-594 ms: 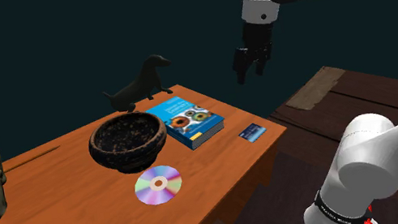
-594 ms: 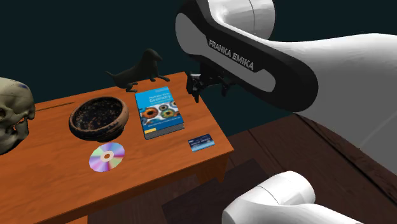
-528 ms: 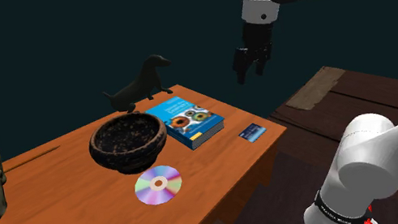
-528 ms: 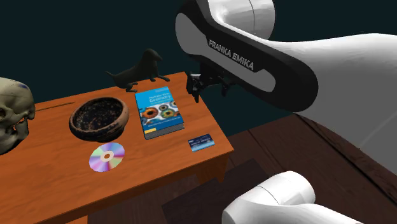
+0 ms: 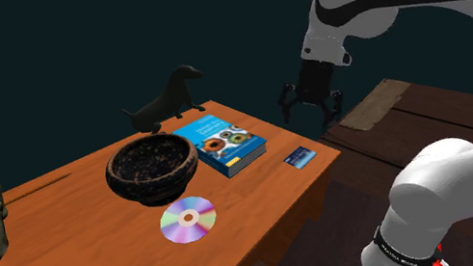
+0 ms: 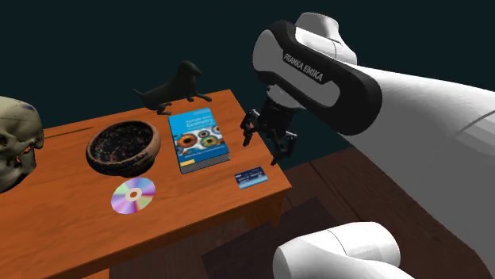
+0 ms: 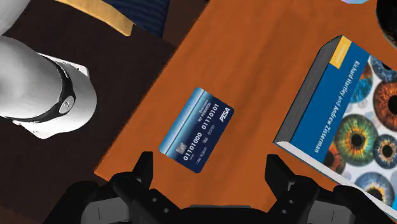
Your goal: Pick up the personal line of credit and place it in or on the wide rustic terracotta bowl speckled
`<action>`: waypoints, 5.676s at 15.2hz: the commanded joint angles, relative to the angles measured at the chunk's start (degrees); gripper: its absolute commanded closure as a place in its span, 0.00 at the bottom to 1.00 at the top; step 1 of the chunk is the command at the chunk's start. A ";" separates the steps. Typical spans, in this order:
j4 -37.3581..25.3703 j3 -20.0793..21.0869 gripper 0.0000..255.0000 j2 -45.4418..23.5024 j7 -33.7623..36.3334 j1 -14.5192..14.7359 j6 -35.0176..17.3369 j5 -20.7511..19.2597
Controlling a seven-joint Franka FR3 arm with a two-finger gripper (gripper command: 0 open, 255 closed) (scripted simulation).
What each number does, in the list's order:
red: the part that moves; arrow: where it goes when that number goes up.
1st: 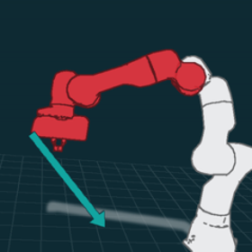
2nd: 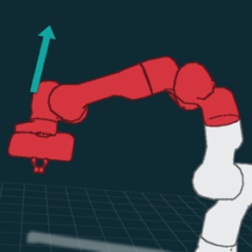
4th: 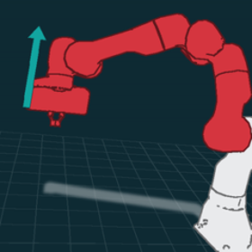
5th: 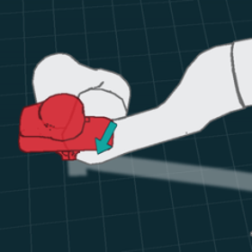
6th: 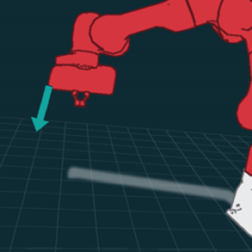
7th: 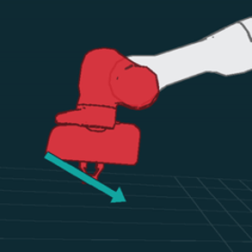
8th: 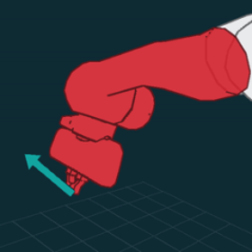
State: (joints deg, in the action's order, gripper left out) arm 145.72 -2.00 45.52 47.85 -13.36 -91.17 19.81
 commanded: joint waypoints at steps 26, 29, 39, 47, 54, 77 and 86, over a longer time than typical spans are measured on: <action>15.36 5.72 1.00 7.32 22.00 -4.33 -7.75 16.42; 14.71 5.59 1.00 7.49 22.41 -4.38 -7.04 16.23; 7.72 4.40 1.00 7.99 26.21 -4.55 -0.56 14.77; 1.58 3.55 1.00 7.34 29.05 -4.45 4.15 14.07; -4.17 2.88 1.00 6.15 31.46 -4.23 8.04 13.72; -24.58 23.83 1.00 -15.26 48.01 -0.69 -6.13 24.26; -40.17 36.27 1.00 -32.82 58.91 -0.94 -15.69 19.24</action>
State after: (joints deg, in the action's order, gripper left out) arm 107.98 32.73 15.33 105.12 -14.23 -105.76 40.33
